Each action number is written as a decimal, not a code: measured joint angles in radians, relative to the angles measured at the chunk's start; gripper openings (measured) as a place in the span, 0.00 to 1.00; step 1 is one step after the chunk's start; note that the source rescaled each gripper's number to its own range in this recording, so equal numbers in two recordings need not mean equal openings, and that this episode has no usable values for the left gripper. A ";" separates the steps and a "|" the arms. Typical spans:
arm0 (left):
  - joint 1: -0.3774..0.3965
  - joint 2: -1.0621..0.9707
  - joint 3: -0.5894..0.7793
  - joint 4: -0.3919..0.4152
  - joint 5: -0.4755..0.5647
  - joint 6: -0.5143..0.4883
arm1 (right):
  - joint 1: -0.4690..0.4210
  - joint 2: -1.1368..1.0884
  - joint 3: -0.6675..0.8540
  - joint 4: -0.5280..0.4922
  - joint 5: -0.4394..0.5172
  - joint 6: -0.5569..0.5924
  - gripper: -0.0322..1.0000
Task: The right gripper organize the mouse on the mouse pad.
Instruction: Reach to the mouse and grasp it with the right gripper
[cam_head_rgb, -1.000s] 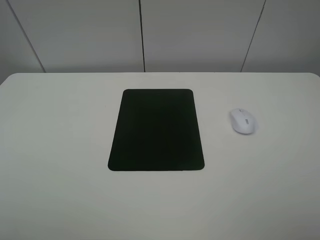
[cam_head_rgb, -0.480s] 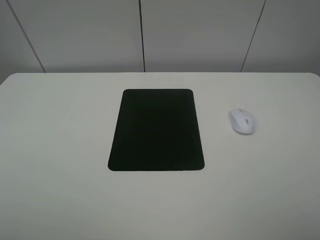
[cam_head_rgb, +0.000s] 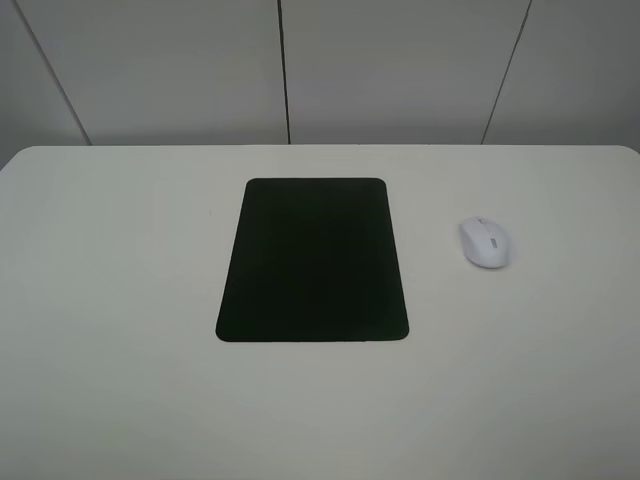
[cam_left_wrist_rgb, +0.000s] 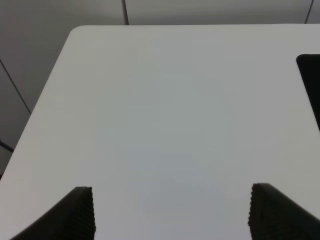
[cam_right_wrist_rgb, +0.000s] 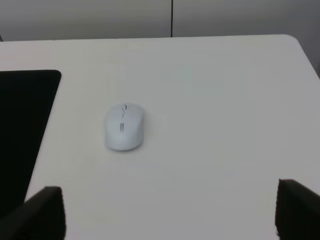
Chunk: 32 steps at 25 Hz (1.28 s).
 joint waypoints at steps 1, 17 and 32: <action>0.000 0.000 0.000 0.000 0.000 0.000 | 0.000 0.045 -0.016 0.000 -0.018 -0.006 1.00; 0.000 0.000 0.000 0.000 0.000 0.000 | 0.179 1.094 -0.324 0.008 -0.198 -0.030 1.00; 0.000 0.000 0.000 0.000 0.000 0.000 | 0.209 1.671 -0.642 0.012 -0.176 -0.087 1.00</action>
